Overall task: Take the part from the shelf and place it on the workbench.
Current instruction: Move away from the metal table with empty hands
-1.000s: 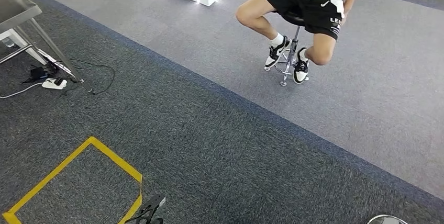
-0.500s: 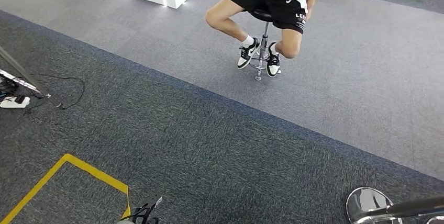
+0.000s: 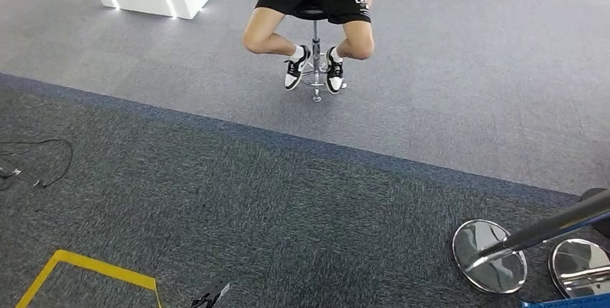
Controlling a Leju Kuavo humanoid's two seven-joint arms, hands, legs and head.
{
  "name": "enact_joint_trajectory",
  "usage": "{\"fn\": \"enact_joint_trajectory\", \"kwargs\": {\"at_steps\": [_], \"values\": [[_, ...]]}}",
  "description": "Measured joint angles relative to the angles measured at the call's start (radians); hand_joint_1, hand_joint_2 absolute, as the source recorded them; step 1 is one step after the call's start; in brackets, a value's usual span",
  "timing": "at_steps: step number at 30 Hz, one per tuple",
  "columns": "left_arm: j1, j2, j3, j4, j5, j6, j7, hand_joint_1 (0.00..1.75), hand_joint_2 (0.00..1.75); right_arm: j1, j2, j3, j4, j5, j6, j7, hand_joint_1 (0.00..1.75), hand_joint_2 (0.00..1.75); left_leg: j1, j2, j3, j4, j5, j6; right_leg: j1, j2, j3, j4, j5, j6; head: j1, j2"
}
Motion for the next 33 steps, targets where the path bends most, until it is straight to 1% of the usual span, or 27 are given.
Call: {"fn": "enact_joint_trajectory", "kwargs": {"at_steps": [1, 2, 3, 4, 5, 7, 8, 9, 10, 11, 12, 13, 15, 16, 17, 18, 19, 21, 23, 24, 26, 27, 29, 30, 31, 32, 33], "values": [[0.003, 0.0, 0.0, 0.0, -0.006, 0.001, -0.005, 0.0, 0.0, -0.001, 0.0, 0.004, 0.0, 0.006, 0.001, -0.003, 0.0, 0.0, 0.0, -0.008, -0.031, 0.06, -0.021, 0.0, 0.001, 0.012, -0.001, 0.0, 0.001, -0.002, 0.0, 0.0], [0.006, 0.0, 0.0, 0.0, -0.012, 0.003, -0.009, 0.0, 0.0, -0.001, 0.0, 0.009, 0.0, 0.012, 0.002, -0.005, 0.0, 0.0, 0.0, -0.013, -0.051, 0.096, -0.025, 0.002, 0.003, 0.026, -0.002, 0.001, 0.002, -0.004, 0.0, 0.0], [0.007, 0.0, -0.001, 0.0, -0.015, 0.007, -0.012, 0.0, 0.0, -0.001, 0.0, 0.013, 0.0, 0.018, 0.002, -0.006, 0.0, 0.0, 0.0, -0.016, -0.054, 0.095, -0.009, 0.005, 0.004, 0.041, -0.002, 0.002, 0.002, -0.004, 0.0, 0.0], [0.007, 0.0, -0.001, 0.0, -0.018, 0.013, -0.014, 0.0, 0.0, -0.001, 0.0, 0.018, 0.0, 0.024, 0.002, -0.007, 0.0, 0.0, -0.001, -0.021, -0.04, 0.057, 0.023, 0.009, 0.005, 0.055, -0.002, 0.003, 0.002, -0.004, 0.0, 0.0], [0.005, -0.001, -0.001, 0.0, -0.02, 0.019, -0.016, 0.0, 0.0, -0.001, 0.001, 0.023, 0.0, 0.032, 0.001, -0.007, 0.0, 0.0, -0.001, -0.034, -0.012, -0.008, 0.064, 0.016, 0.005, 0.069, -0.001, 0.004, 0.003, -0.004, 0.0, 0.0], [-0.002, -0.001, -0.001, 0.0, -0.019, 0.032, -0.02, 0.0, 0.0, -0.002, 0.005, 0.034, 0.0, 0.052, -0.003, -0.009, 0.0, 0.0, -0.003, -0.076, 0.038, -0.124, 0.113, 0.03, 0.005, 0.094, -0.004, 0.007, 0.005, 0.002, 0.001, 0.0], [-0.005, -0.001, -0.002, 0.0, -0.017, 0.039, -0.024, 0.0, 0.0, -0.003, 0.007, 0.041, 0.0, 0.064, -0.005, -0.01, 0.0, 0.0, -0.004, -0.089, 0.049, -0.155, 0.121, 0.034, 0.003, 0.105, -0.006, 0.006, 0.008, 0.007, 0.001, 0.0], [-0.007, -0.001, -0.002, 0.0, -0.013, 0.044, -0.029, 0.0, 0.0, -0.003, 0.01, 0.047, -0.001, 0.075, -0.007, -0.013, 0.0, 0.0, -0.006, -0.093, 0.052, -0.165, 0.12, 0.036, 0.001, 0.115, -0.009, 0.005, 0.011, 0.014, 0.002, 0.0], [-0.009, -0.002, -0.002, 0.0, -0.009, 0.047, -0.034, 0.0, 0.0, -0.002, 0.011, 0.054, -0.001, 0.086, -0.008, -0.014, 0.0, 0.0, -0.008, -0.082, 0.055, -0.171, 0.123, 0.037, -0.002, 0.126, -0.012, 0.001, 0.015, 0.021, 0.001, 0.0], [-0.01, -0.003, -0.002, 0.0, -0.005, 0.05, -0.04, 0.0, 0.0, 0.0, 0.012, 0.062, -0.001, 0.097, -0.008, -0.016, 0.0, 0.0, -0.006, -0.07, 0.059, -0.179, 0.129, 0.041, -0.002, 0.122, -0.013, 0.001, 0.017, 0.026, 0.001, 0.0], [-0.011, -0.005, -0.002, 0.0, -0.002, 0.051, -0.045, 0.0, 0.0, 0.001, 0.014, 0.069, -0.001, 0.107, -0.008, -0.017, 0.0, 0.0, -0.005, -0.059, 0.064, -0.19, 0.136, 0.045, -0.001, 0.103, -0.018, 0.01, 0.01, 0.029, 0.002, 0.0], [-0.012, -0.007, -0.002, 0.0, 0.001, 0.052, -0.051, 0.0, 0.0, 0.001, 0.016, 0.077, -0.001, 0.118, -0.008, -0.018, 0.0, 0.0, -0.003, -0.046, 0.068, -0.2, 0.144, 0.05, 0.001, 0.075, -0.031, 0.036, -0.009, 0.033, 0.004, 0.0], [-0.013, -0.01, -0.002, 0.0, 0.009, 0.054, -0.067, 0.0, 0.0, -0.003, 0.023, 0.094, -0.002, 0.139, -0.006, -0.017, 0.0, 0.0, -0.003, -0.022, 0.07, -0.21, 0.15, 0.057, 0.002, 0.018, -0.078, 0.138, -0.074, 0.039, 0.006, 0.0], [-0.012, -0.011, -0.002, 0.0, 0.015, 0.058, -0.076, 0.0, 0.0, -0.006, 0.026, 0.103, -0.002, 0.15, -0.004, -0.014, 0.0, 0.0, -0.004, -0.008, 0.068, -0.209, 0.15, 0.058, 0.0, 0.009, -0.105, 0.196, -0.104, 0.043, 0.007, 0.0], [-0.011, -0.011, -0.002, 0.0, 0.021, 0.063, -0.088, 0.0, 0.0, -0.01, 0.029, 0.112, -0.003, 0.161, 0.0, -0.01, 0.0, 0.0, -0.004, 0.006, 0.067, -0.208, 0.149, 0.057, -0.002, 0.005, -0.121, 0.234, -0.117, 0.047, 0.007, 0.0], [-0.01, -0.011, -0.002, 0.0, 0.028, 0.071, -0.102, 0.0, 0.0, -0.015, 0.031, 0.12, -0.004, 0.172, 0.005, -0.003, 0.0, 0.0, -0.004, 0.021, 0.066, -0.206, 0.148, 0.056, -0.004, 0.002, -0.12, 0.24, -0.112, 0.051, 0.007, 0.0], [-0.009, -0.012, -0.002, 0.0, 0.035, 0.079, -0.116, 0.0, 0.0, -0.021, 0.033, 0.129, -0.004, 0.182, 0.011, 0.006, 0.0, 0.0, -0.003, 0.033, 0.066, -0.204, 0.146, 0.053, -0.006, -0.004, -0.098, 0.211, -0.09, 0.054, 0.007, 0.0], [-0.008, -0.015, -0.002, 0.0, 0.043, 0.095, -0.142, 0.0, 0.0, -0.032, 0.038, 0.146, -0.005, 0.199, 0.02, 0.024, 0.0, 0.0, -0.003, 0.054, 0.065, -0.192, 0.137, 0.042, -0.008, -0.038, -0.022, 0.09, -0.038, 0.057, 0.008, 0.0], [-0.007, -0.016, -0.002, 0.0, 0.047, 0.112, -0.17, 0.0, 0.0, -0.042, 0.046, 0.162, -0.006, 0.214, 0.029, 0.037, 0.0, 0.0, -0.007, 0.07, 0.064, -0.179, 0.127, 0.029, -0.005, -0.061, 0.02, 0.014, -0.018, 0.045, 0.006, 0.0], [-0.004, -0.016, -0.002, 0.0, 0.05, 0.124, -0.187, 0.0, 0.0, -0.046, 0.05, 0.17, -0.007, 0.222, 0.035, 0.044, 0.0, 0.0, -0.009, 0.078, 0.064, -0.177, 0.124, 0.023, -0.002, -0.057, 0.02, 0.009, -0.022, 0.037, 0.005, 0.0], [0.003, -0.017, -0.002, 0.0, 0.054, 0.146, -0.22, 0.0, 0.0, -0.054, 0.057, 0.185, -0.008, 0.233, 0.046, 0.058, 0.0, 0.0, -0.007, 0.095, 0.068, -0.177, 0.12, 0.015, 0.0, -0.035, 0.016, 0.007, -0.019, 0.023, 0.004, 0.0], [0.007, -0.017, -0.002, 0.0, 0.053, 0.145, -0.222, 0.0, 0.0, -0.058, 0.061, 0.192, -0.008, 0.236, 0.05, 0.064, 0.0, 0.0, -0.004, 0.089, 0.068, -0.17, 0.112, 0.01, 0.0, -0.025, 0.016, 0.005, -0.017, 0.017, 0.003, 0.0], [0.008, -0.02, -0.002, 0.0, 0.047, 0.112, -0.176, 0.0, 0.0, -0.07, 0.067, 0.207, -0.008, 0.239, 0.06, 0.071, 0.0, 0.0, 0.001, 0.049, 0.04, -0.105, 0.068, 0.001, -0.003, -0.005, 0.015, 0.002, -0.013, 0.007, 0.0, 0.0], [0.007, -0.023, -0.002, 0.0, 0.043, 0.089, -0.137, 0.0, 0.0, -0.077, 0.069, 0.214, -0.009, 0.239, 0.068, 0.072, 0.0, 0.0, 0.003, 0.02, 0.011, -0.044, 0.035, -0.001, -0.002, 0.004, 0.013, 0.002, -0.011, 0.004, -0.001, 0.0], [0.004, -0.026, -0.002, 0.0, 0.039, 0.073, -0.101, 0.0, 0.0, -0.086, 0.07, 0.22, -0.009, 0.238, 0.078, 0.072, 0.0, 0.0, 0.003, 0.002, -0.024, 0.024, 0.005, -0.001, 0.0, 0.015, 0.01, 0.003, -0.009, 0.001, -0.002, 0.0], [0.001, -0.03, -0.002, 0.0, 0.036, 0.065, -0.076, 0.0, 0.0, -0.093, 0.07, 0.225, -0.009, 0.238, 0.087, 0.072, 0.0, 0.0, 0.002, -0.008, -0.055, 0.081, -0.013, 0.001, 0.002, 0.026, 0.008, 0.003, -0.008, -0.001, -0.002, 0.0], [-0.003, -0.035, -0.002, 0.0, 0.032, 0.062, -0.061, 0.0, 0.0, -0.1, 0.07, 0.229, -0.009, 0.237, 0.096, 0.072, 0.0, 0.0, 0.001, -0.013, -0.073, 0.107, -0.011, 0.006, 0.005, 0.038, 0.007, 0.004, -0.007, -0.002, -0.002, 0.0]]}}
